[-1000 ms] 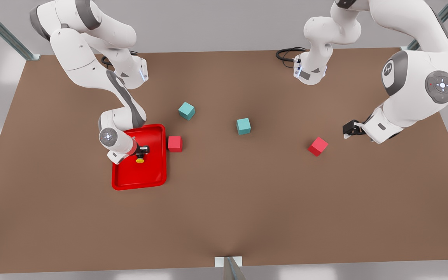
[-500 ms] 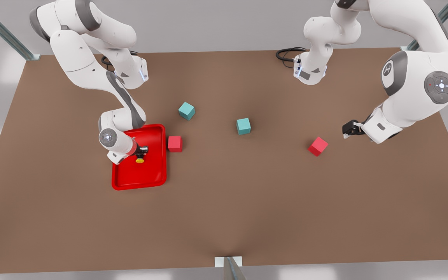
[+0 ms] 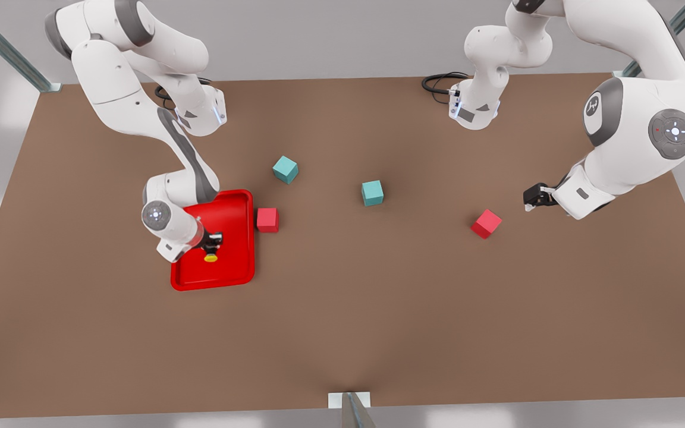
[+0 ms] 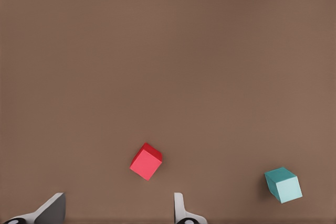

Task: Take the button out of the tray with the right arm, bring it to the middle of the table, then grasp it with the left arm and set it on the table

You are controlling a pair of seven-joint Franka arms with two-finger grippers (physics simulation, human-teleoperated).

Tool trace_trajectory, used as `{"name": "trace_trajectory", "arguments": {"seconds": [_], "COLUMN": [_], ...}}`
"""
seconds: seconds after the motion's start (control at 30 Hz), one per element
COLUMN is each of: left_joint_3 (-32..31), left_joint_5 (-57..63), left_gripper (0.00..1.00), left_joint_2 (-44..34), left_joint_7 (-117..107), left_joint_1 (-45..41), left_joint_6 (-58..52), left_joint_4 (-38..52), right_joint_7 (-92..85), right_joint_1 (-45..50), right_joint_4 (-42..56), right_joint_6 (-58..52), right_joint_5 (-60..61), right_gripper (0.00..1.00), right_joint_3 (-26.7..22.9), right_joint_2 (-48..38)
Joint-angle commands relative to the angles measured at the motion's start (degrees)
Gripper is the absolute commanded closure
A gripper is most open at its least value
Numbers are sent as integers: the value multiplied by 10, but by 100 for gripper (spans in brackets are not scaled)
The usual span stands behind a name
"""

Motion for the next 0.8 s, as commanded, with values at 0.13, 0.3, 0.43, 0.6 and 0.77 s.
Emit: {"name": "trace_trajectory", "arguments": {"seconds": [0.13,0.3,0.43,0.6,0.77], "left_joint_3": [0,0,0,0,0], "left_joint_5": [0,0,0,0,0], "left_gripper": [0,0,0,0,0], "left_joint_2": [-1,-1,-1,-1,-1], "left_joint_7": [0,0,0,-1,-1], "left_joint_1": [0,0,0,0,0], "left_joint_6": [-2,-2,-2,-2,-2], "left_joint_4": [0,0,0,0,0], "right_joint_7": [-227,-340,-270,-95,118], "right_joint_1": [19,39,92,176,272], "right_joint_4": [141,240,281,309,380], "right_joint_6": [-105,-158,-162,-166,-215], "right_joint_5": [-9,-9,-6,-2,17], "right_gripper": [61,61,60,60,60], "right_joint_3": [0,0,0,0,-1], "right_joint_2": [41,83,104,105,135]}}
